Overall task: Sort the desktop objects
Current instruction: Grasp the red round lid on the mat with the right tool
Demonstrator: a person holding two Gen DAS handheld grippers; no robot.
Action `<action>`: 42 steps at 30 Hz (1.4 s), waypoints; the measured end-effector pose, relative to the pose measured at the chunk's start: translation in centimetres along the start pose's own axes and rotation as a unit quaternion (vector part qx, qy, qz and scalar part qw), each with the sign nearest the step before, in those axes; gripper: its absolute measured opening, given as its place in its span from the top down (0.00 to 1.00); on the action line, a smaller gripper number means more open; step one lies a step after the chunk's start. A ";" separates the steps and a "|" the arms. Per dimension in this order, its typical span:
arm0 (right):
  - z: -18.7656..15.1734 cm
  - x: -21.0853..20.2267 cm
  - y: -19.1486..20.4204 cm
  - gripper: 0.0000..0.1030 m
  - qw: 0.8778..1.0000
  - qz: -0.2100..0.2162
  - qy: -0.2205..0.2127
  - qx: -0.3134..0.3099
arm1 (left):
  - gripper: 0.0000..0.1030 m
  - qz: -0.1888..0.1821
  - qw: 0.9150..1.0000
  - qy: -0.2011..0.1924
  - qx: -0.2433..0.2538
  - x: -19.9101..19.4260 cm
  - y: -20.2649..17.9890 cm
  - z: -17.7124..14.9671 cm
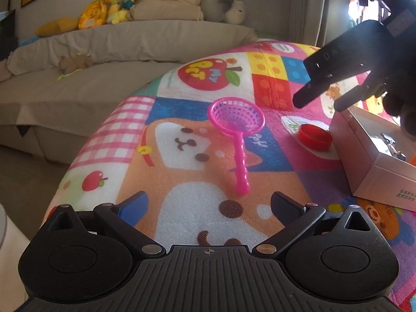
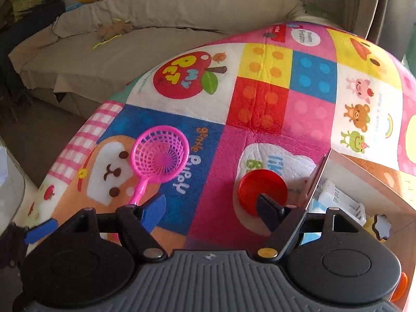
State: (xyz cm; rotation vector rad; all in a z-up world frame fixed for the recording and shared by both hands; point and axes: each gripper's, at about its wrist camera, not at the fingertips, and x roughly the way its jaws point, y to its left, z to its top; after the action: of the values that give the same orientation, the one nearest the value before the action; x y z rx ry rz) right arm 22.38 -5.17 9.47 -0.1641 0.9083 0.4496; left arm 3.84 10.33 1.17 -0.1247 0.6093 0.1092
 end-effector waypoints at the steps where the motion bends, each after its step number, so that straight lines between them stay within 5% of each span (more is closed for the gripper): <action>1: 1.2 1.0 -1.1 0.24 1.000 -0.003 0.007 0.018 | 0.00 -0.002 1.000 0.000 -0.002 0.0 0.1 0.0; 6: 4.0 7.3 -3.6 0.24 0.995 -0.056 0.065 0.047 | 0.00 -0.010 1.000 0.003 -0.011 0.0 0.3 0.0; 11: 3.3 10.5 -2.2 0.24 0.987 -0.131 0.093 -0.008 | 0.00 -0.016 1.000 0.004 -0.019 0.1 0.6 0.0; 24: 1.6 8.5 0.4 0.30 0.986 -0.142 0.070 -0.055 | 0.00 -0.019 1.000 0.007 -0.022 0.1 0.5 0.0; 30: 0.4 7.8 2.7 0.61 0.988 -0.098 0.085 -0.081 | 0.00 -0.020 0.999 0.007 -0.024 0.1 0.6 0.0; 42: -1.8 6.3 6.9 0.61 0.988 -0.041 0.086 -0.121 | 0.00 -0.021 0.999 0.008 -0.025 0.1 0.7 0.0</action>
State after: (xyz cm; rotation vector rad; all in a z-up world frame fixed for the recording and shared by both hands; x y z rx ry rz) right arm 21.35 2.33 3.72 -0.4660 1.0112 0.4730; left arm 3.86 10.98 1.03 -0.1857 0.6190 0.0832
